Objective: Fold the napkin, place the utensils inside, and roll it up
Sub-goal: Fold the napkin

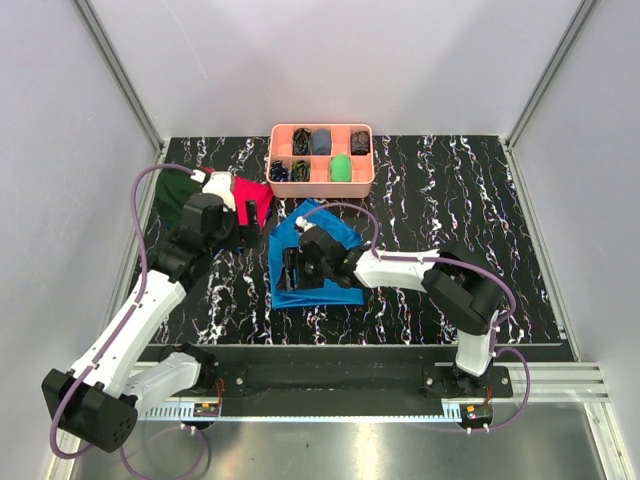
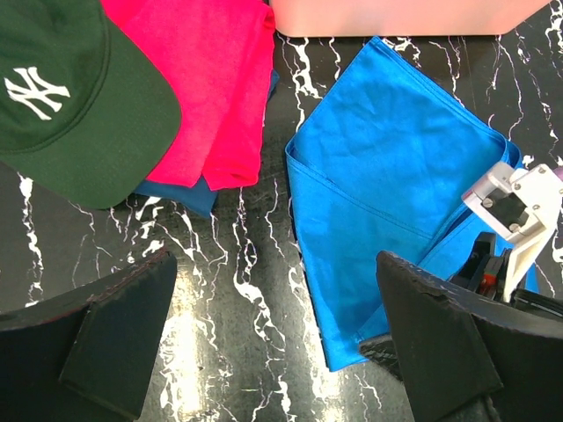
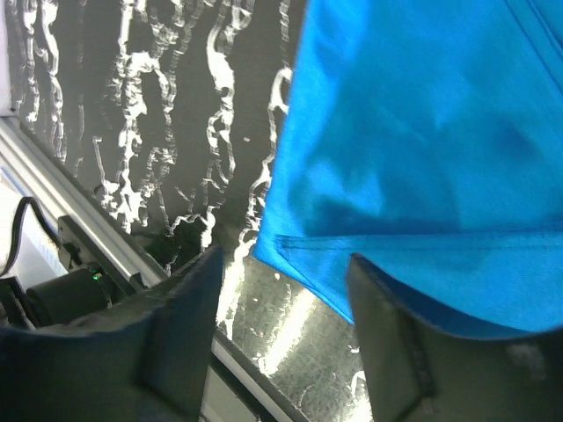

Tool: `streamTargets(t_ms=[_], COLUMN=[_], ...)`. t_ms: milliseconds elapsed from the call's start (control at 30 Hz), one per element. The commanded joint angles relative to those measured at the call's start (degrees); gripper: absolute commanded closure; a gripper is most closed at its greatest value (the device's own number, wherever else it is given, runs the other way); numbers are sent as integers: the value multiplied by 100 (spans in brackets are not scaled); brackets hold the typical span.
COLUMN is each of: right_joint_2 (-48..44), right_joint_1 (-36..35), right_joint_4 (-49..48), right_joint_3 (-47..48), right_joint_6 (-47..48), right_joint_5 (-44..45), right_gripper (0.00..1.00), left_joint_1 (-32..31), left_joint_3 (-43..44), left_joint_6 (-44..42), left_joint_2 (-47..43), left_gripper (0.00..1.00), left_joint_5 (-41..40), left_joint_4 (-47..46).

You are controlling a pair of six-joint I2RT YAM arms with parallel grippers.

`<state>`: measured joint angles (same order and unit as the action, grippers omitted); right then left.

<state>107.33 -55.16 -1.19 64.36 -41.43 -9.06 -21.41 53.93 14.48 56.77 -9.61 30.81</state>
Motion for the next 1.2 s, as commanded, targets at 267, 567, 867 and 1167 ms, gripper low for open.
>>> streamTargets(t_ms=[267, 567, 867, 1167], right_joint_2=[-1345, -2014, -1918, -2198], right_joint_1=[329, 1586, 1710, 1965], right_joint_4=[31, 84, 93, 84], right_joint_3=[-298, -1777, -2006, -2305], right_joint_6=[592, 662, 505, 355], right_joint_5=[106, -448, -395, -360], right_gripper=[20, 19, 20, 20], left_joint_1=[14, -30, -460, -698], left_joint_3=[-610, -2211, -2633, -2625], left_joint_6=[1064, 2198, 2542, 2630], left_joint_2=[115, -44, 360, 966], left_gripper=[1, 7, 20, 30], left_joint_5=[696, 1628, 1760, 1813], left_joint_4=[-400, -1595, -2017, -2395])
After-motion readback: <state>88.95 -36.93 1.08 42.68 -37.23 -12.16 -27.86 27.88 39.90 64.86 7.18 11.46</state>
